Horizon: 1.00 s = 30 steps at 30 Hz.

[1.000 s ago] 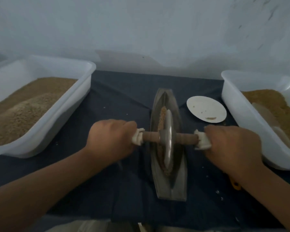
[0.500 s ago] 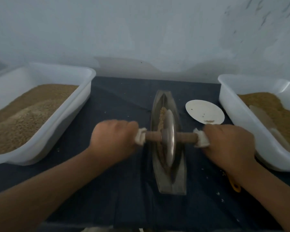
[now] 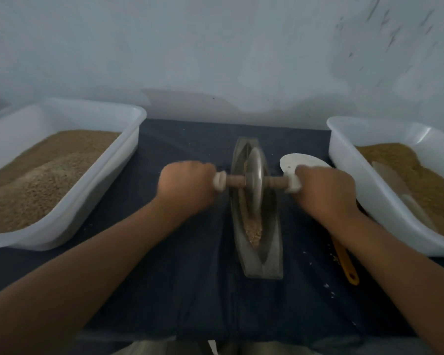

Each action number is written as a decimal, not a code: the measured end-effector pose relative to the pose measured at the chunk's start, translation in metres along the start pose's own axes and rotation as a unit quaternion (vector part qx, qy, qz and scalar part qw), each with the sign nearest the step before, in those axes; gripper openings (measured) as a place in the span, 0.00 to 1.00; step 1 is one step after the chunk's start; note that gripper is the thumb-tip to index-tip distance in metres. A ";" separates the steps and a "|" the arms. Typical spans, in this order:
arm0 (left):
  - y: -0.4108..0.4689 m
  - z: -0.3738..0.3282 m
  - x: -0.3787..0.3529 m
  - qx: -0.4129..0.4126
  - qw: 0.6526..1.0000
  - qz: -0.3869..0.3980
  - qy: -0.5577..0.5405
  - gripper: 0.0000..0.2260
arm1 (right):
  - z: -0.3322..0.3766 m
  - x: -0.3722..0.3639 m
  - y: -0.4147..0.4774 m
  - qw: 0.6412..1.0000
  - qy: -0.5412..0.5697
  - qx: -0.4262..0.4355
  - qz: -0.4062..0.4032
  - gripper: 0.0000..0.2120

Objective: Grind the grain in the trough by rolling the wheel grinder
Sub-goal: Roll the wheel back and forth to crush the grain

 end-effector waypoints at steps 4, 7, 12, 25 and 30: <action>-0.081 -0.009 0.033 -0.109 0.979 -0.145 -0.094 0.18 | 0.005 0.034 -0.083 0.993 0.057 0.068 -0.078 0.15; -0.062 -0.008 0.024 -0.095 0.984 -0.123 -0.087 0.18 | 0.005 0.021 -0.063 0.996 0.039 0.059 -0.053 0.17; 0.041 0.003 -0.001 0.006 1.000 -0.017 -0.001 0.17 | -0.002 -0.009 0.031 0.999 0.008 -0.032 -0.021 0.20; -0.041 -0.017 0.019 -0.116 0.992 -0.029 -0.039 0.17 | 0.002 0.014 -0.062 0.999 0.028 0.012 -0.027 0.15; 0.047 0.003 -0.008 0.002 1.000 0.013 0.003 0.17 | -0.004 -0.010 0.035 0.999 -0.003 -0.045 0.002 0.19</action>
Point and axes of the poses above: each hand's wrist, its own y-axis towards the middle knuckle, its own x-axis out of the back of the hand, z = x × y, the point moved 10 cm from there along y, towards the middle knuckle, and after that the axes turned 4 degrees about -y, right-handed, at the moved point
